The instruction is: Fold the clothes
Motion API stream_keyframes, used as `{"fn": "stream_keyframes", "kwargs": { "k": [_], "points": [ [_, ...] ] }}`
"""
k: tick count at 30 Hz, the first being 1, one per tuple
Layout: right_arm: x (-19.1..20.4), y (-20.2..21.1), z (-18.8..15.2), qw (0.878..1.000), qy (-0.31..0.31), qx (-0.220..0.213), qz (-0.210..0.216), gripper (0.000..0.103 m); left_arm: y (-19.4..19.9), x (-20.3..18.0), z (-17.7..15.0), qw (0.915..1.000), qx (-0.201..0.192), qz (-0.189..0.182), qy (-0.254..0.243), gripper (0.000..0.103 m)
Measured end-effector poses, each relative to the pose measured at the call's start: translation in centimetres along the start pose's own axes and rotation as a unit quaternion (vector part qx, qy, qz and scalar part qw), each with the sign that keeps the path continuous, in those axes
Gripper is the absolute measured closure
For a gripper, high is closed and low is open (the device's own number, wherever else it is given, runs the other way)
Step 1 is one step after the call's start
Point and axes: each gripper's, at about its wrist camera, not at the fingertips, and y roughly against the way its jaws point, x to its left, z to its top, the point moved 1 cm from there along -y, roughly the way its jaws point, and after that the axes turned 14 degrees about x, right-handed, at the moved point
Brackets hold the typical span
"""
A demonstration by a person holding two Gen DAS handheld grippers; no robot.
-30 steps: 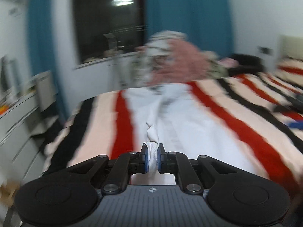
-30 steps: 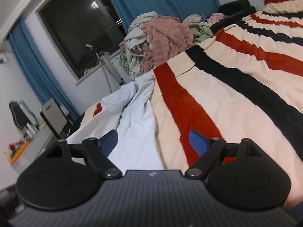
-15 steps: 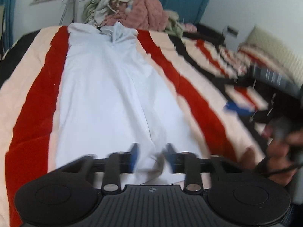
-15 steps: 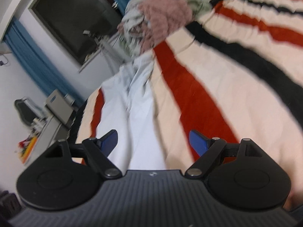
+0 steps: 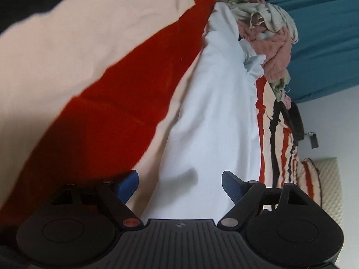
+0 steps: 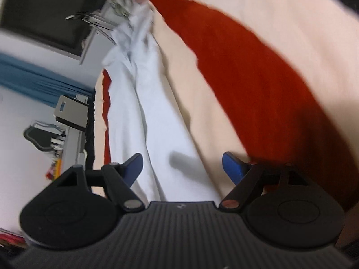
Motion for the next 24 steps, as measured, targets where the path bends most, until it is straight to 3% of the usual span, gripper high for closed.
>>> {"fn": "stream_keyframes", "kwargs": {
  "k": [2, 6, 11, 15, 17, 19, 24],
  "points": [
    [0.0, -0.4, -0.5, 1.000, -0.005, 0.011, 0.011, 0.023, -0.3, -0.2, -0.2, 0.9999, 0.011, 0.001, -0.010, 0.024],
    [-0.3, -0.7, -1.6, 0.998, -0.024, 0.035, 0.044, 0.037, -0.5, 0.0, -0.7, 0.9995, 0.024, 0.013, -0.016, 0.058],
    [-0.1, -0.4, -2.7, 0.999, -0.020, 0.025, 0.026, 0.037, -0.4, 0.5, -1.0, 0.9996, 0.026, 0.004, -0.007, 0.058],
    [0.2, -0.7, -3.1, 1.000, -0.009, 0.026, 0.005, 0.038, -0.9, 0.4, -1.5, 0.9990, 0.040, -0.001, -0.018, 0.046],
    [0.4, -0.9, -3.1, 1.000, 0.001, 0.030, -0.005, 0.058, -1.7, -0.2, -2.3, 0.9984, 0.050, -0.001, -0.026, 0.046],
    [0.4, -0.8, -3.3, 0.999, 0.004, 0.031, -0.009, 0.059, -2.0, -0.4, -2.6, 0.9982, 0.051, 0.005, -0.031, 0.046],
    [0.7, -0.8, -3.8, 0.999, 0.012, 0.029, -0.023, 0.059, -2.4, -0.2, -3.1, 0.9983, 0.052, 0.017, -0.023, 0.075]
  ]
}}
